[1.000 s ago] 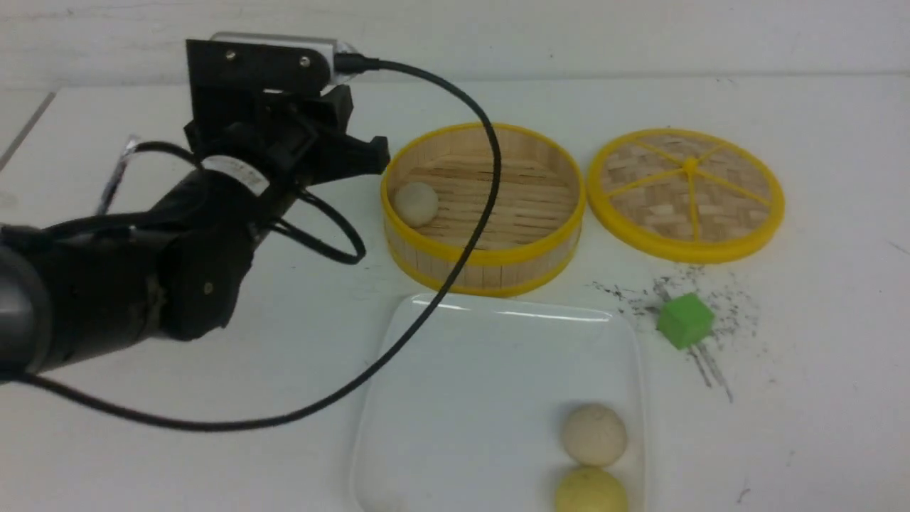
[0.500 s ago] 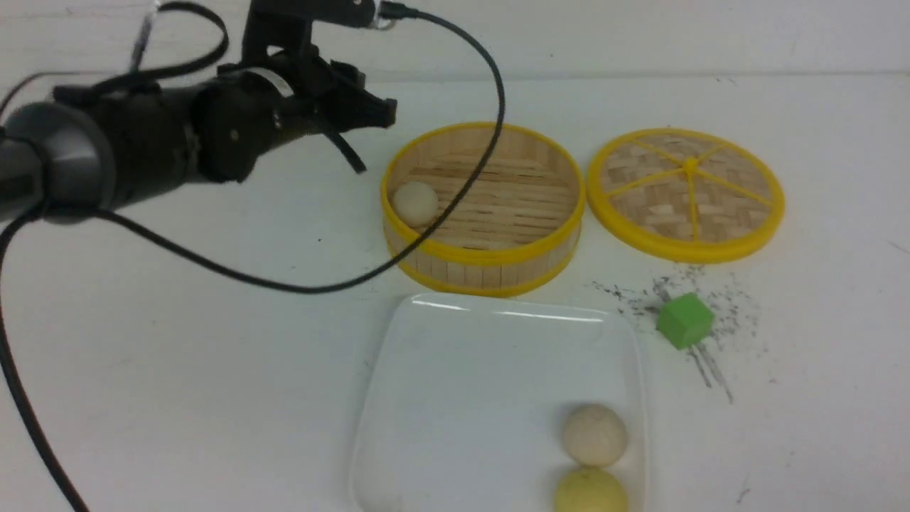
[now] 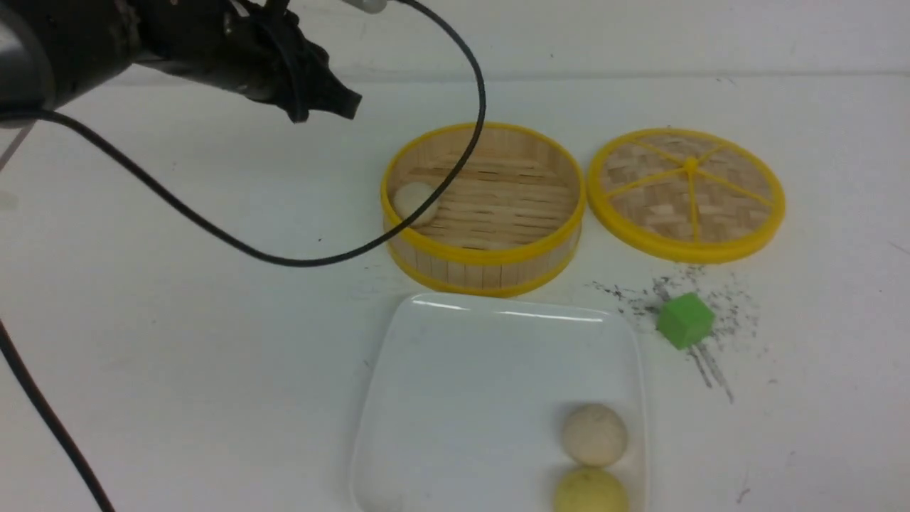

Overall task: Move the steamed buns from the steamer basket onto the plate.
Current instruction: Use the left arm to grab the steamed stuffed bun that is closest to it

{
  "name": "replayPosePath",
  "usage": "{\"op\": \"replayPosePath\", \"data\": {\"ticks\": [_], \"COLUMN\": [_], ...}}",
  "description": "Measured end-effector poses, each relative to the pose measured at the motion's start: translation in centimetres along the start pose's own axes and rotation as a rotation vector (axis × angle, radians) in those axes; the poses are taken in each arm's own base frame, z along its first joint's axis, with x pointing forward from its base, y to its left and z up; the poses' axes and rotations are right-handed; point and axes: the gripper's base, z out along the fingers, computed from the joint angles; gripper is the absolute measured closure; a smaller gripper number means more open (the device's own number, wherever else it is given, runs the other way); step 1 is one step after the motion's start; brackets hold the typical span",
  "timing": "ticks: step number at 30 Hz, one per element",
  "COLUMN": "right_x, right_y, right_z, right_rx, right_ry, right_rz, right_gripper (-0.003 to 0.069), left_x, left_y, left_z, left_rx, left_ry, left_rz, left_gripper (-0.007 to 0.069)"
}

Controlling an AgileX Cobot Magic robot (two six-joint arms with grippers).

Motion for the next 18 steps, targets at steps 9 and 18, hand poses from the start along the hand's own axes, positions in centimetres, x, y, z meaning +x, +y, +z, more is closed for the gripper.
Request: {"op": "replayPosePath", "data": {"ticks": [9, 18], "right_x": [0.3, 0.4], "right_y": [0.1, 0.1], "right_z": [0.0, 0.0], "right_rx": [-0.008, -0.014], "right_ry": [0.036, 0.048], "right_rz": [0.0, 0.001], "right_gripper": [0.0097, 0.0097], "left_x": [1.9, 1.5], "left_y": [-1.8, -2.7], "left_z": [2.2, 4.1], "left_rx": [0.193, 0.267], "left_ry": [0.095, -0.055], "left_rz": [0.204, 0.229], "left_gripper": [0.0449, 0.0449]}}
